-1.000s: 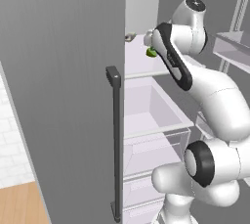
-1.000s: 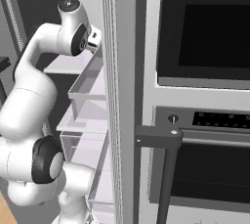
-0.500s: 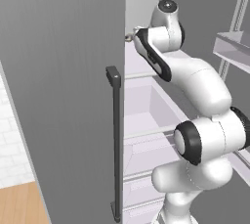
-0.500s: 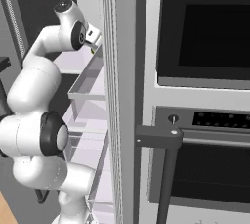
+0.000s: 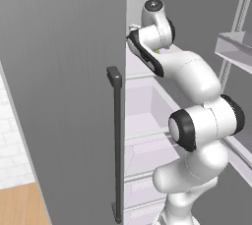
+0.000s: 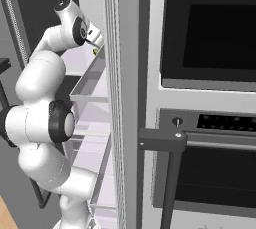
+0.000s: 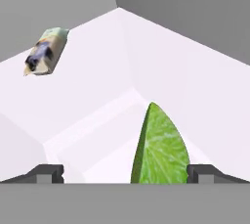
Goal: Grab a lemon wedge from the fridge and one ice cube from the ice bowl, and put them in the glass of lemonade.
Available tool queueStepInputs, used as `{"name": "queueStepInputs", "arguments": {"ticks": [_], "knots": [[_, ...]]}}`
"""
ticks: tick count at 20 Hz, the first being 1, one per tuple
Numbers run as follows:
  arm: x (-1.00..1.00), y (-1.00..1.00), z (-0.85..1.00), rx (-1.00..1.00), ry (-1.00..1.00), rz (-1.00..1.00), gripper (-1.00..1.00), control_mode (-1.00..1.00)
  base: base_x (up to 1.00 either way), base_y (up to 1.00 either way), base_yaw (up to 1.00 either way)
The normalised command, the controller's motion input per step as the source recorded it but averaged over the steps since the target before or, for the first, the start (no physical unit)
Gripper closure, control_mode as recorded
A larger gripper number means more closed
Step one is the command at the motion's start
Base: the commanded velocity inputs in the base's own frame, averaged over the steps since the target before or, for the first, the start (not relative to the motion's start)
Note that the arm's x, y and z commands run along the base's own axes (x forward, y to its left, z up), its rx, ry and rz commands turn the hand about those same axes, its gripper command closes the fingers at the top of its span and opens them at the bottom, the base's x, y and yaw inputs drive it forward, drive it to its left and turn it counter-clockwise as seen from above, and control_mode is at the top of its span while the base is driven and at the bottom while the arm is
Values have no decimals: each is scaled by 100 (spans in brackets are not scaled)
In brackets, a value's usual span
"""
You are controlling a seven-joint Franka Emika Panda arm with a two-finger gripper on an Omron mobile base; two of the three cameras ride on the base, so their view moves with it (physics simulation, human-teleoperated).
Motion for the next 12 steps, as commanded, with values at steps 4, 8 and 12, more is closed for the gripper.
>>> {"name": "queueStepInputs", "arguments": {"ticks": [4,8,12], "knots": [[0,-13,0,0,9,0,-100,-100,0,0,0],[0,-22,-8,0,10,0,-100,-100,0,0,0],[0,-17,-21,0,2,0,-100,-100,0,0,0]]}}
